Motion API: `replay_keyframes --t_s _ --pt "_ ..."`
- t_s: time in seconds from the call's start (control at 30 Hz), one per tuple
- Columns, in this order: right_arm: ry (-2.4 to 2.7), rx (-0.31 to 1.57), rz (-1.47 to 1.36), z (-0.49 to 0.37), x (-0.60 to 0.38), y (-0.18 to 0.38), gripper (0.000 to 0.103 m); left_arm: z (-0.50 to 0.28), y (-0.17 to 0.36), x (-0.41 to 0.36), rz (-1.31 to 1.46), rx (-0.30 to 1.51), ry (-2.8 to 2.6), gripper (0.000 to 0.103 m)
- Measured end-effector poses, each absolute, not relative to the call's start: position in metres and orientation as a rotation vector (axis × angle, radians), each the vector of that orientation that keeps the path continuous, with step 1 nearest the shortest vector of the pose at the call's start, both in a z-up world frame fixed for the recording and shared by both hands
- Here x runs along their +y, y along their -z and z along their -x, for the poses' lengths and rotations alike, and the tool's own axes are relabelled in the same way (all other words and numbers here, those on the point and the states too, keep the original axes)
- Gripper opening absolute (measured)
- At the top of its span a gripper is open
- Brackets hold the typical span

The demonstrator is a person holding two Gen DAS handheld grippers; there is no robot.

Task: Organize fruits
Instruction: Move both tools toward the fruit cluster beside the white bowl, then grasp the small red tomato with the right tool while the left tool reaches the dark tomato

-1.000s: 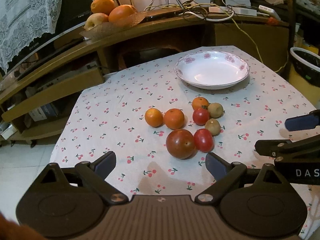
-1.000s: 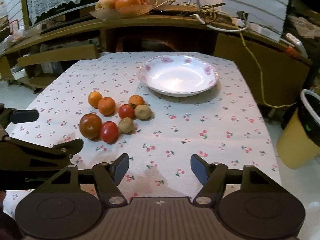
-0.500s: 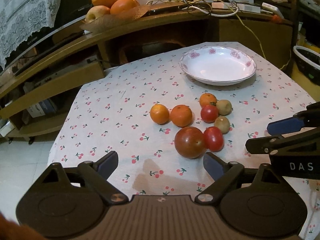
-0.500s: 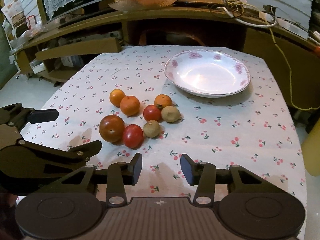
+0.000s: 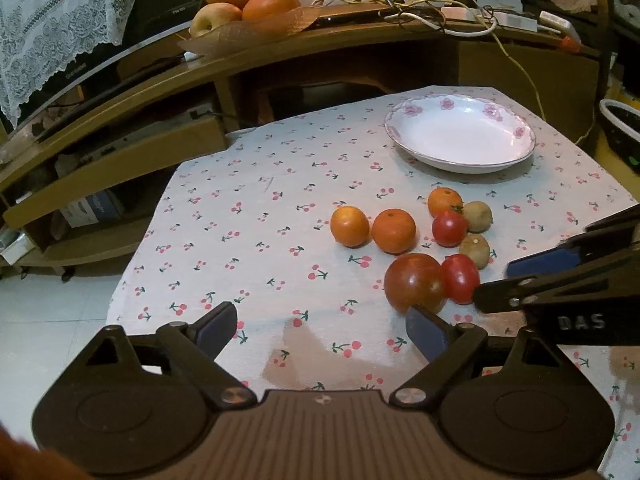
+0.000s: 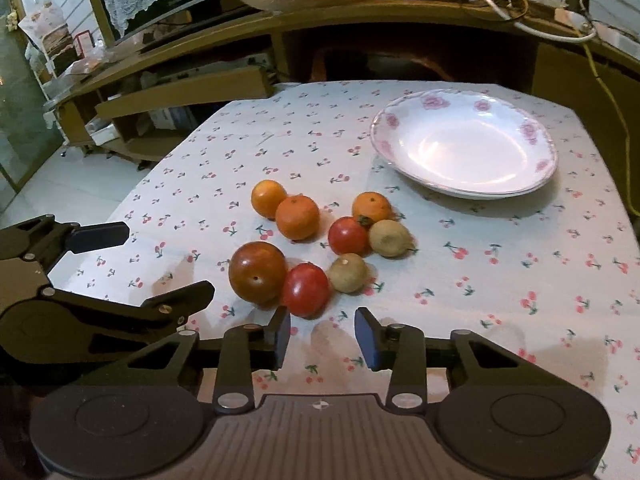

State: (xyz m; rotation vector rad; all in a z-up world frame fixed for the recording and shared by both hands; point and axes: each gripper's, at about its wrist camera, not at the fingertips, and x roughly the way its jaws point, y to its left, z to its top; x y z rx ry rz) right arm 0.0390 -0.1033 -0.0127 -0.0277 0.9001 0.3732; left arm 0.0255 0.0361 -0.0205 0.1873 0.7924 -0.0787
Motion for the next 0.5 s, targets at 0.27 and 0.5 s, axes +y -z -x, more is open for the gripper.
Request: replay_keyframes --t_s 0.27,0.5 --pt "-0.423 0.93 0.02 -0.053 -0.093 0.024 0.023 -0.028 0.022 0.043 -0.177 0.799 0.07 0.095" --pt "-0.432 0.931 0.011 -0.065 -0.092 0.028 0.027 -0.027 0.024 0.038 -0.193 0.807 0.112 0.095"
